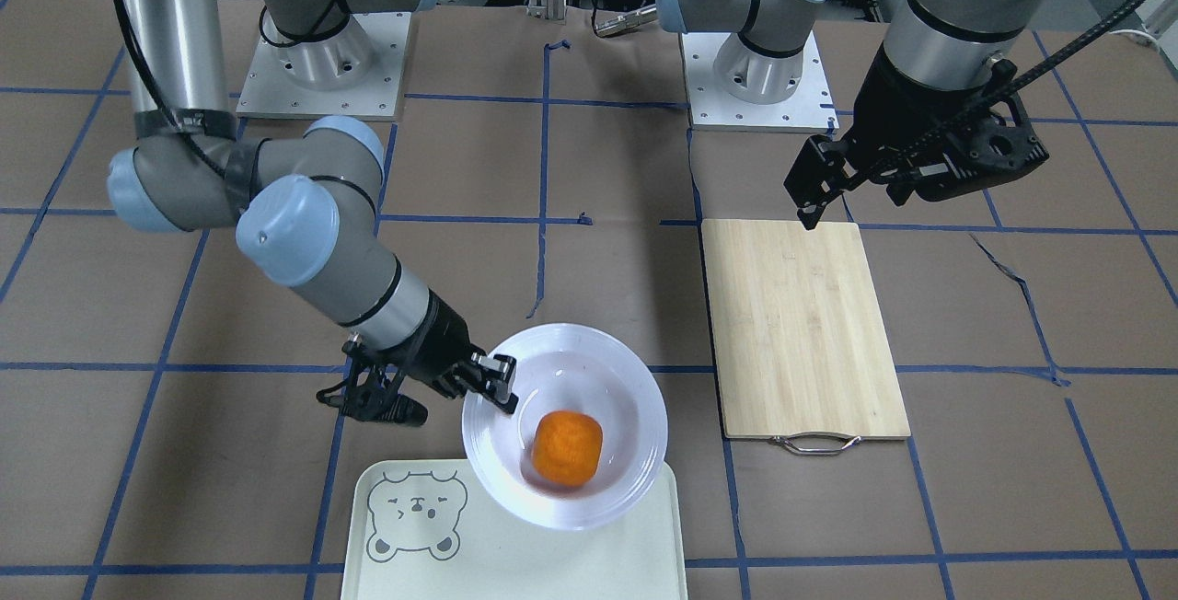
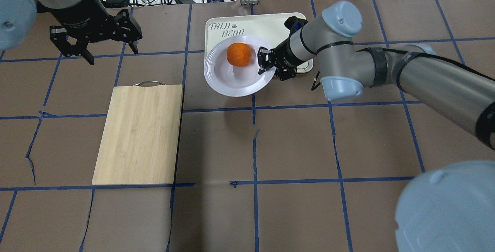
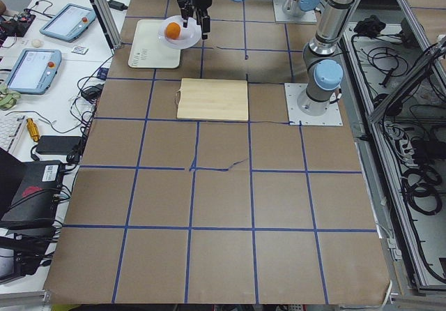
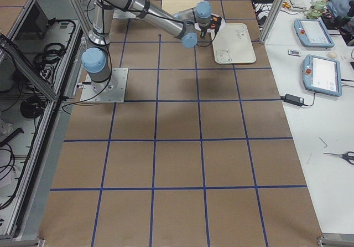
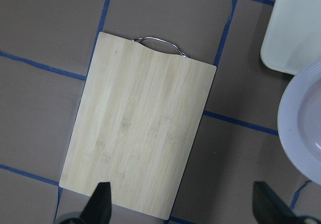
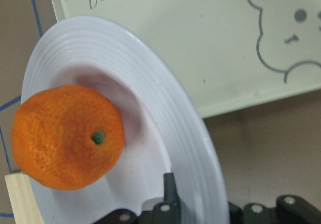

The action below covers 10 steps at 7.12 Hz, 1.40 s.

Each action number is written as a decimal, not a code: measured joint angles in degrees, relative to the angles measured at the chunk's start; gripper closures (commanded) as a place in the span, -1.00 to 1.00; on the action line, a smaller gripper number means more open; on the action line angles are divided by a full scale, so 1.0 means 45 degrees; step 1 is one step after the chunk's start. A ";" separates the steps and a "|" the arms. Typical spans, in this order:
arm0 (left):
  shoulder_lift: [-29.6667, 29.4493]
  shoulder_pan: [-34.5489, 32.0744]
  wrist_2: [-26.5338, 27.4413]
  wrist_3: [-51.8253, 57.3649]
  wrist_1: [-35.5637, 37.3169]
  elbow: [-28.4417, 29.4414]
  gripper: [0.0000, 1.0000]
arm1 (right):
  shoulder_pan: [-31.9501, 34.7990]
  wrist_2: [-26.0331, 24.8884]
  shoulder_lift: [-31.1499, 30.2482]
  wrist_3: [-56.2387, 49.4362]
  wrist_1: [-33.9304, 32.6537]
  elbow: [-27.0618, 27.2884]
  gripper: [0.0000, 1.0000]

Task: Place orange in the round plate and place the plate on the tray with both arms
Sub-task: 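Slide the plate with the right gripper onto the bear tray, then open the right gripper and raise it away from the plate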

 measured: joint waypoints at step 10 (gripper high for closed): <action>-0.0006 0.0000 -0.0024 0.0667 0.0181 -0.0236 -1.00 | -0.0596 -0.1645 0.2849 -0.0581 0.1719 -0.3811 -1.00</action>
